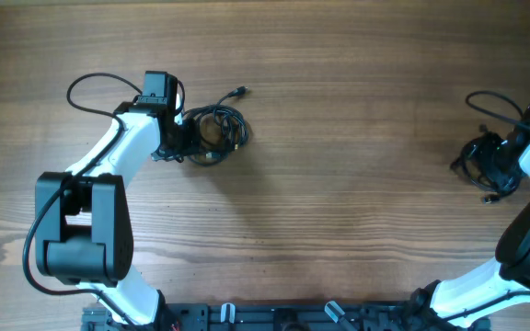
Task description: Untangle cables
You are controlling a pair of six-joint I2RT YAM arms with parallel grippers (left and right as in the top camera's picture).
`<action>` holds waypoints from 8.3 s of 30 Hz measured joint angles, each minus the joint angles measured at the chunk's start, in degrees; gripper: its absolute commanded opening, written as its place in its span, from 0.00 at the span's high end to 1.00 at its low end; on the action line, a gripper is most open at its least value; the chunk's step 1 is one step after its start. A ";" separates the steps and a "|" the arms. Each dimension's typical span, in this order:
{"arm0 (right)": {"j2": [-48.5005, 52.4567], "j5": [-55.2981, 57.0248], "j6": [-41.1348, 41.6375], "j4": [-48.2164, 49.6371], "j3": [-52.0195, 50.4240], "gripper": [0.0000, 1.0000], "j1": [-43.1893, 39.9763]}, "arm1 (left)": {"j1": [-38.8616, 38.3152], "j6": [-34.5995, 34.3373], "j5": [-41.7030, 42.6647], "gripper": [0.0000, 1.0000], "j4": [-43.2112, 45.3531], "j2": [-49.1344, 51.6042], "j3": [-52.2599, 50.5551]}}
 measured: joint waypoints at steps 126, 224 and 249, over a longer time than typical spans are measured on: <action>4.63 -22.47 -10.58 -22.34 22.05 0.22 34.36 | -17.77 6.78 8.39 0.69 -6.21 6.67 4.76; -0.59 -30.45 9.16 20.28 -3.13 0.73 65.42 | -3.17 0.26 12.59 0.78 -13.09 -2.21 3.10; -0.59 -25.46 6.60 10.64 -3.06 0.54 55.36 | -16.74 -0.83 9.90 0.66 -10.03 -9.46 -0.22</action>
